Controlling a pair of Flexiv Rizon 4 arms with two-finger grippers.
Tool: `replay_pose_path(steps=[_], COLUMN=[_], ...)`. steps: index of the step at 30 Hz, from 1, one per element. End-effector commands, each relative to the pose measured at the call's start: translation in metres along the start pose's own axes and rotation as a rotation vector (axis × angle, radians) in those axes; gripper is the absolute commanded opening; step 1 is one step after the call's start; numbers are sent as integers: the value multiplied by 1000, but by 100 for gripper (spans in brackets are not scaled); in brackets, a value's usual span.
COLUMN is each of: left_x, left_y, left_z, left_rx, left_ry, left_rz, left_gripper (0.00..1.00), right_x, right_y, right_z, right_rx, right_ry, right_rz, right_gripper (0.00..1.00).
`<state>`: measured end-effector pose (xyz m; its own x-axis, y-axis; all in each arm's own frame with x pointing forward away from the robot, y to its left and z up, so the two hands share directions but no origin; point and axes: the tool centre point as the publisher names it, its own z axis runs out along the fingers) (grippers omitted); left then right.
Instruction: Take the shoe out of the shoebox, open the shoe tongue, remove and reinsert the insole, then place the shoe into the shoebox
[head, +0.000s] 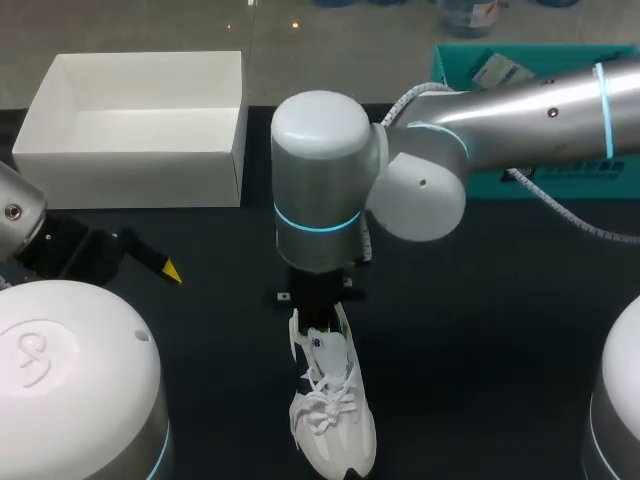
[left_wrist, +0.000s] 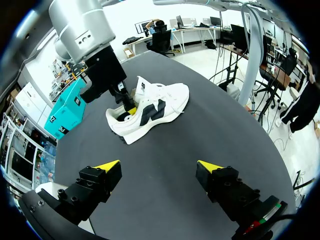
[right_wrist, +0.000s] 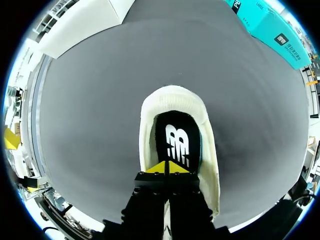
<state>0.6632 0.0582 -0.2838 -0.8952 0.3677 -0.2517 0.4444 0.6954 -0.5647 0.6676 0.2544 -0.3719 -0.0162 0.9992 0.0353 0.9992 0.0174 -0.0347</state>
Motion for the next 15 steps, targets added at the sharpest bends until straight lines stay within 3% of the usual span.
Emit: replay_pose_path(steps=[1,7,15], left_x=[0,0,0], left_y=[-1,-1,-1], left_z=[0,0,0], left_rx=[-4,-4,-4], left_ry=[1,1,1], left_rz=[0,0,0], left_gripper=[100,100,100], right_x=[10,9,0], right_y=[-1,-9,-10], right_z=[25,41,31], right_rx=[20,58,46], right_ry=[-1,6,-5], right_rz=[2,9,29], right_gripper=[0,0,0])
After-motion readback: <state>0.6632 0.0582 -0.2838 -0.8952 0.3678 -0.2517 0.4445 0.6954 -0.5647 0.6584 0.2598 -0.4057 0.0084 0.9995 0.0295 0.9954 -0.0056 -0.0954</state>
